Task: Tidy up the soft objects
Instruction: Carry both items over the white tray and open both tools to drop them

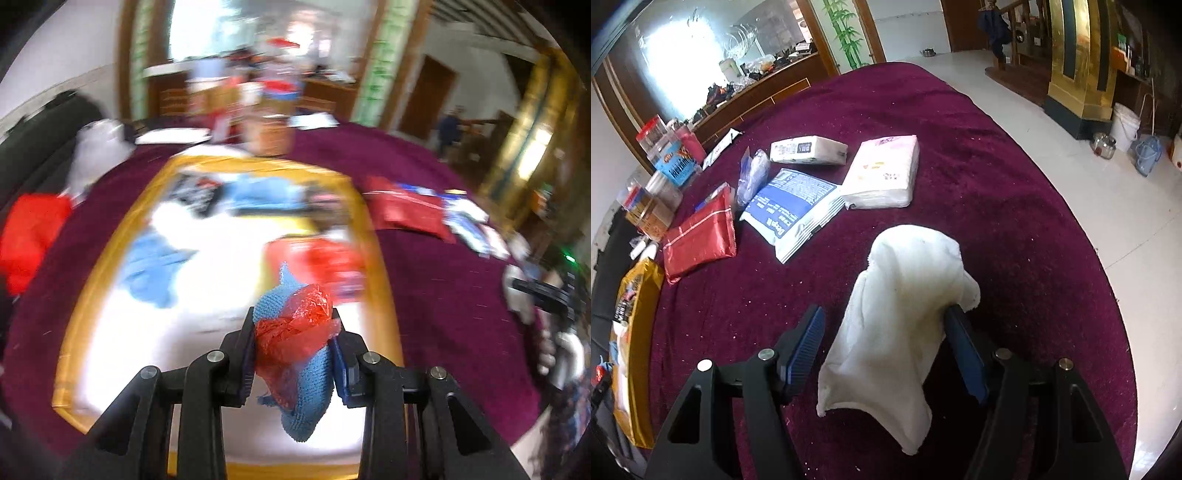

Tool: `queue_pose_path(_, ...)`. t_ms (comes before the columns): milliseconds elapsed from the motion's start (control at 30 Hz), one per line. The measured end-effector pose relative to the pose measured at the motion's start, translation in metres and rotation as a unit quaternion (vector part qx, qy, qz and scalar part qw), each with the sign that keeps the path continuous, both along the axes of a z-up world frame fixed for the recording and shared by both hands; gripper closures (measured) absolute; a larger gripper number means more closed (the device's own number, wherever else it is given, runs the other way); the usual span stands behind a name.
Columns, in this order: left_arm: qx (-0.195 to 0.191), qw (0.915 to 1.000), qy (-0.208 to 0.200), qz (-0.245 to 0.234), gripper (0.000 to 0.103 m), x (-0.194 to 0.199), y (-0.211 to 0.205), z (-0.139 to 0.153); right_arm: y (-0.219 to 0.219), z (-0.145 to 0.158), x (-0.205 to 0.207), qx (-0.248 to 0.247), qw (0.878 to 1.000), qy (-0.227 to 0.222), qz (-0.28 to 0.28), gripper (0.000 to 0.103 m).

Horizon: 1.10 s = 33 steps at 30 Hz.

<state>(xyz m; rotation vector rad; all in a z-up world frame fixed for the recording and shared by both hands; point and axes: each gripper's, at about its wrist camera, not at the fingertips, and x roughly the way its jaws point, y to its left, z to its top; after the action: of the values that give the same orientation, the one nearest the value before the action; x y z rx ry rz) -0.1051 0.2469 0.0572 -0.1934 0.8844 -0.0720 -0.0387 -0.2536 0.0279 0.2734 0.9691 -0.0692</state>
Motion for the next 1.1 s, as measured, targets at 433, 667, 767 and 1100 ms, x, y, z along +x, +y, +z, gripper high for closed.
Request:
queue_pose_path(433, 0.049, 0.9936, 0.075, 0.069, 0.034, 0.023, 0.054, -0.046, 0.012, -0.001, 0.013, -0.080, 0.997, 0.019, -0.008, 0.083)
queue_pose_path(667, -0.011, 0.9955, 0.038, 0.085, 0.029, -0.002, 0.067, -0.022, 0.022, 0.029, -0.009, -0.050, 0.998, -0.025, 0.009, 0.090)
queue_pose_path(767, -0.027, 0.9944, 0.011, 0.102, 0.028, -0.015, 0.071, -0.011, 0.054, 0.053, -0.021, -0.031, 0.997, -0.050, 0.058, 0.090)
queue_pose_path(1100, -0.109, 0.9834, -0.062, 0.131, 0.026, -0.041, 0.089, 0.010, 0.244, 0.095, -0.062, 0.044, 0.936, -0.070, 0.343, 0.090)
